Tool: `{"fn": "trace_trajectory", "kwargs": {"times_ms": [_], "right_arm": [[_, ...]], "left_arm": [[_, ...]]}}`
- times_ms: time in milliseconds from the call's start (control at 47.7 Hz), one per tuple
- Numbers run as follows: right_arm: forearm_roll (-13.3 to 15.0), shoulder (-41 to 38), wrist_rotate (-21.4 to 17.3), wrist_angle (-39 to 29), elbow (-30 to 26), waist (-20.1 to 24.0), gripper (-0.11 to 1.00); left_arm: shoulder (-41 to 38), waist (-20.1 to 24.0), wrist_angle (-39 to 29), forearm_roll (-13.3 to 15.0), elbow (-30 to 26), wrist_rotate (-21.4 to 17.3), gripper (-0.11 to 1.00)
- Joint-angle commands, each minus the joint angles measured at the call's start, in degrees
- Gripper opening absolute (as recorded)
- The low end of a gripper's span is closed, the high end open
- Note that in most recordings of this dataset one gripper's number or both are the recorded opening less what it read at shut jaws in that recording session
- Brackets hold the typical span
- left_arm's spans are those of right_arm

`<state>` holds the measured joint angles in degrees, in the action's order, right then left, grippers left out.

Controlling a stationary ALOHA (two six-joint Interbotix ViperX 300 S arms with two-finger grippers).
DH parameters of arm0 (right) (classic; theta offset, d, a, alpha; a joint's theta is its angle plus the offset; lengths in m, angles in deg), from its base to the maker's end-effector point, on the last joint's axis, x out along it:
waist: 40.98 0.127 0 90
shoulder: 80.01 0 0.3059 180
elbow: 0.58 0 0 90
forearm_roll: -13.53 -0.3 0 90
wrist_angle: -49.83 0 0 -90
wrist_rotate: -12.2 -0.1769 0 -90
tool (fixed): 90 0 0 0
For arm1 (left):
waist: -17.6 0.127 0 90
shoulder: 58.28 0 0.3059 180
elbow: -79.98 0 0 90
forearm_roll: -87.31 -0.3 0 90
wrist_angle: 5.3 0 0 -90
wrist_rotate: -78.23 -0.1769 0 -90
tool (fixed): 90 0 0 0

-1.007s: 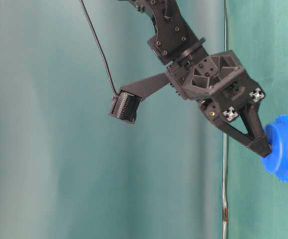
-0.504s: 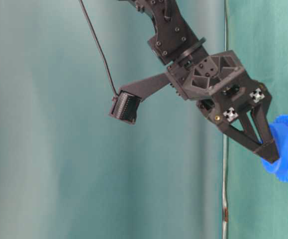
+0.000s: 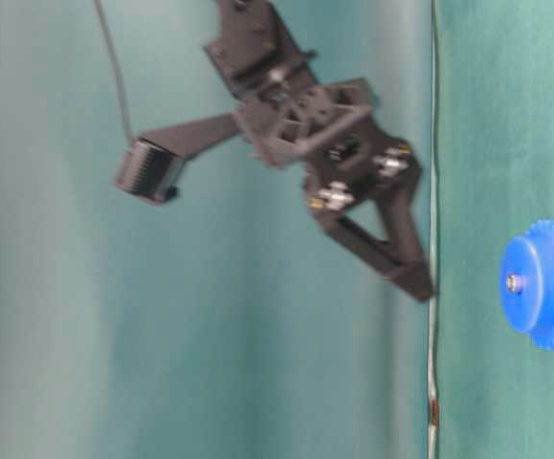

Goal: Insert the shaft placed at a random location into the center hole of the medium gear at another random location.
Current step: 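Open the right gripper and raise it away from the gear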

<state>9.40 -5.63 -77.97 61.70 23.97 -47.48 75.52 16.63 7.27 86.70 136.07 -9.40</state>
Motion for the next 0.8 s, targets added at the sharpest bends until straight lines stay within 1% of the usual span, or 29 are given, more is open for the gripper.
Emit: {"fn": "trace_trajectory", "kwargs": {"times_ms": [0,399,776], "right_arm": [[0.1,3.6,0.3,-0.1,-0.2,0.3,0.83],[0.2,5.7,0.3,-0.2,1.7,0.3,0.82],[0.1,10.7,-0.1,0.1,7.2,0.3,0.82]], "left_arm": [[-0.2,-0.1,0.4,-0.1,-1.3,0.3,0.0],[-0.2,-0.2,0.4,-0.1,-1.3,0.5,0.0],[-0.2,-0.1,0.4,-0.1,-1.3,0.6,0.0]]}}
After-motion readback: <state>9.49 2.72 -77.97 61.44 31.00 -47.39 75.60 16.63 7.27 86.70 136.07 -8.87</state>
